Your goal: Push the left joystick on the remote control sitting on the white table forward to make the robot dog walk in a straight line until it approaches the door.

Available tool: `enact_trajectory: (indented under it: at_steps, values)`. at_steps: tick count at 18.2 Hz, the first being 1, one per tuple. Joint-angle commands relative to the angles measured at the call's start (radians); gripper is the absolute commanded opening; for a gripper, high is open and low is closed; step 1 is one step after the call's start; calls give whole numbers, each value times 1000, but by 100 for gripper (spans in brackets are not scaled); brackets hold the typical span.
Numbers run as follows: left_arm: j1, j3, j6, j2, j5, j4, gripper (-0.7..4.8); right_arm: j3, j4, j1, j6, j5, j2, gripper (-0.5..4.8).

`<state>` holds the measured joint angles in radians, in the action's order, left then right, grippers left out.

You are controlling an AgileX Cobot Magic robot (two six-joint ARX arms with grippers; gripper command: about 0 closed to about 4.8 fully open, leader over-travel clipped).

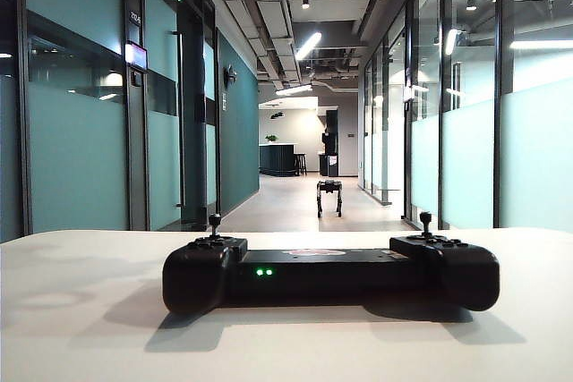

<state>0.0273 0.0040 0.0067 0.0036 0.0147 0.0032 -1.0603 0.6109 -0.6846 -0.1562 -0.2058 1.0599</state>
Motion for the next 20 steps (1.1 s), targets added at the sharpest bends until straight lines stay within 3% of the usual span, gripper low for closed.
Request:
enact_trajectory:
  at_steps: [1,12,15,20]
  values:
    - [0,3,1,1,0,10,-5,-3,-17,-1,3,-2,-5,-5]
    - [0,3,1,0,0,10,-5,-3,-18,-1,3,-2,-5,-5]
    - [0,3,1,0,0,10,-5,6,-26,18,5,-44,-20,-5]
    - [0,3,1,0,0,10,-5,109,-238,93,304,-42,-101,-5]
